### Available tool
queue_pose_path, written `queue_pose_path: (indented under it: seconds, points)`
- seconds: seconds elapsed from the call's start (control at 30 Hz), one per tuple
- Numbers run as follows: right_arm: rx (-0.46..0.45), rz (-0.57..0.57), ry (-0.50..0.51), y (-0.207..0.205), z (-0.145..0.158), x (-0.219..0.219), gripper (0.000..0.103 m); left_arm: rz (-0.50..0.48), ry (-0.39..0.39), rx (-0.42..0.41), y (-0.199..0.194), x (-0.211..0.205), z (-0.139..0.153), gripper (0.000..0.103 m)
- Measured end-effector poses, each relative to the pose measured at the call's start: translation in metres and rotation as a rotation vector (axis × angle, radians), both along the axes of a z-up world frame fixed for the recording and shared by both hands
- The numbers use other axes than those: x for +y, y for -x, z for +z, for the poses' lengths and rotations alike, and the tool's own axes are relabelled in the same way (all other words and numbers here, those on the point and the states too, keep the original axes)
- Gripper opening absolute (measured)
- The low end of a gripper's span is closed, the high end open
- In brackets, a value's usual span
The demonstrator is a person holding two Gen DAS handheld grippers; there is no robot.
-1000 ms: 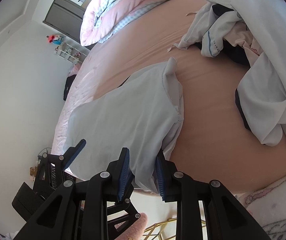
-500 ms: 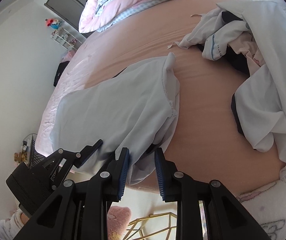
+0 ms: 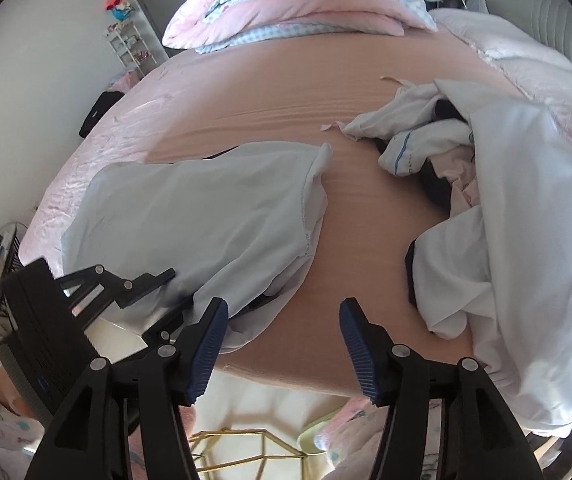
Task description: Fold clothes
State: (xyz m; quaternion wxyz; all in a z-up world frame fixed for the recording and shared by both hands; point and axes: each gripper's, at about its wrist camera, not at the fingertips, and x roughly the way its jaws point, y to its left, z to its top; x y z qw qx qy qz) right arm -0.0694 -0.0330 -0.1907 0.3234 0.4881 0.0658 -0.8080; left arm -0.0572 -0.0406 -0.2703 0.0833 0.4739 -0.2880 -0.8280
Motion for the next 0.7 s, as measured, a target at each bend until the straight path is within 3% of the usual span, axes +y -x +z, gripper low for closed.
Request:
queue_pose_path:
  seconds: [0.13, 0.3, 0.47, 0.63, 0.7]
  points:
    - [0.2, 0.083, -0.132, -0.022, 0.013, -0.004, 0.066, 0.002, -0.034, 0.002, 0.002, -0.004, 0.002, 0.021]
    - [0.376, 0.189, -0.262, -0.046, 0.015, -0.013, 0.066, 0.0, -0.079, -0.001, 0.005, -0.009, 0.006, 0.021]
    - [0.582, 0.318, -0.422, -0.071, 0.007, -0.029, 0.066, 0.018, -0.234, -0.008, 0.01, -0.028, 0.017, 0.021]
    - [0.88, 0.545, -0.671, -0.11, -0.023, -0.048, 0.066, 0.042, -0.377, -0.014, 0.014, -0.045, 0.024, 0.021]
    - [0.945, 0.628, -0.738, -0.12, -0.035, -0.053, 0.066, 0.045, -0.405, -0.015, 0.015, -0.049, 0.025, 0.021]
